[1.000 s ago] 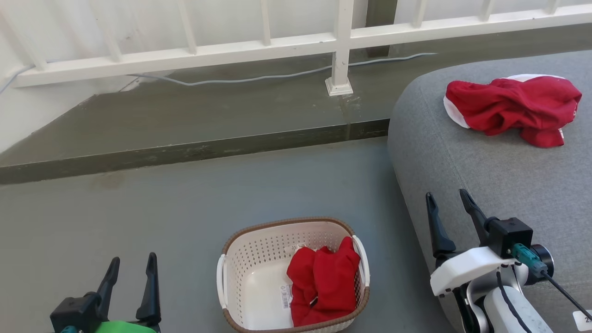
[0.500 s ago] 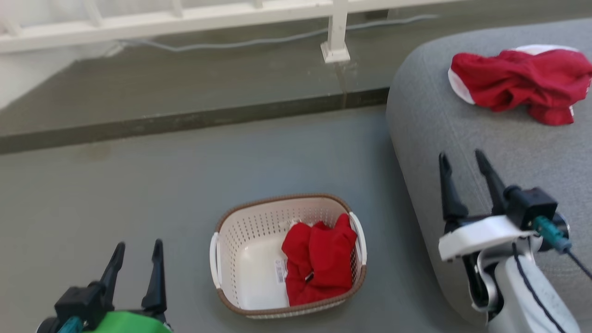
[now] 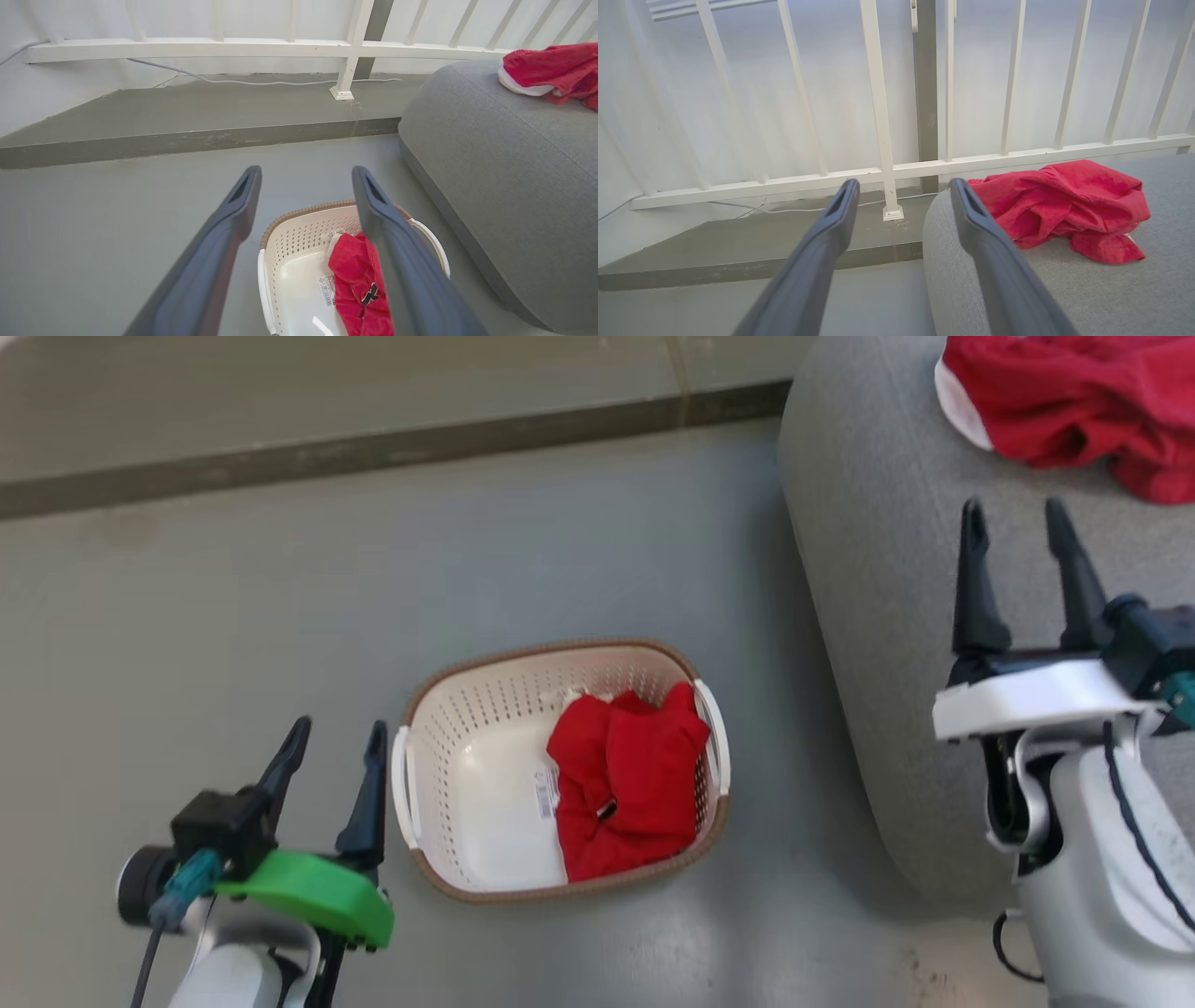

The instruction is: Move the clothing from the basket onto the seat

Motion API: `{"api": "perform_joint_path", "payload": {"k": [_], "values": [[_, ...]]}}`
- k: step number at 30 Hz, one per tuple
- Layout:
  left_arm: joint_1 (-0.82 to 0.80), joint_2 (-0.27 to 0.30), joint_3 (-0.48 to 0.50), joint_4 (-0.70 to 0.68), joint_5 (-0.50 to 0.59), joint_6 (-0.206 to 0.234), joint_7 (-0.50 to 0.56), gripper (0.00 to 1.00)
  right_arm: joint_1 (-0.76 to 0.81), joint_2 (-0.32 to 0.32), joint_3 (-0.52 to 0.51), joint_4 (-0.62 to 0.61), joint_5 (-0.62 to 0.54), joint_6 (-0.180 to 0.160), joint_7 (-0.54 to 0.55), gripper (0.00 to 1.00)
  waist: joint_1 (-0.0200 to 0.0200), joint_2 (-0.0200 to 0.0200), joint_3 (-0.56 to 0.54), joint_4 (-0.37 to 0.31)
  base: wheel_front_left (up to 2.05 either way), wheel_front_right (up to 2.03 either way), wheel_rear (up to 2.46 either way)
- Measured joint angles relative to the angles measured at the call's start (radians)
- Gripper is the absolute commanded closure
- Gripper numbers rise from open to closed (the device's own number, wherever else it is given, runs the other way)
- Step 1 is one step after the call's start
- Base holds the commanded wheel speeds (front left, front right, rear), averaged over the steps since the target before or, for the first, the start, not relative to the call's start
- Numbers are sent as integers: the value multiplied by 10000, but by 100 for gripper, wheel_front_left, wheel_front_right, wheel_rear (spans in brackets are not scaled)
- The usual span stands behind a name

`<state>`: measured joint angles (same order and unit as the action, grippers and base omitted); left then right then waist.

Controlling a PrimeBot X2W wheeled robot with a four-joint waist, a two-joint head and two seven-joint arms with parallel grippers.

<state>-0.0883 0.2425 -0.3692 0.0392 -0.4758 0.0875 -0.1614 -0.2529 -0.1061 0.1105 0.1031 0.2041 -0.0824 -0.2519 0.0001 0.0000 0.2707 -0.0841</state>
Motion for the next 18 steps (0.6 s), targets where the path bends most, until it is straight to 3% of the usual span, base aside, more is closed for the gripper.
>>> {"api": "perform_joint_path", "payload": {"k": [18], "values": [[-2877,-387,-913,1622,692,-451,1097,0,-2065,-71,-257,-470,-12,2,-31,0,1,0,2543,-481,0,0,0]]}}
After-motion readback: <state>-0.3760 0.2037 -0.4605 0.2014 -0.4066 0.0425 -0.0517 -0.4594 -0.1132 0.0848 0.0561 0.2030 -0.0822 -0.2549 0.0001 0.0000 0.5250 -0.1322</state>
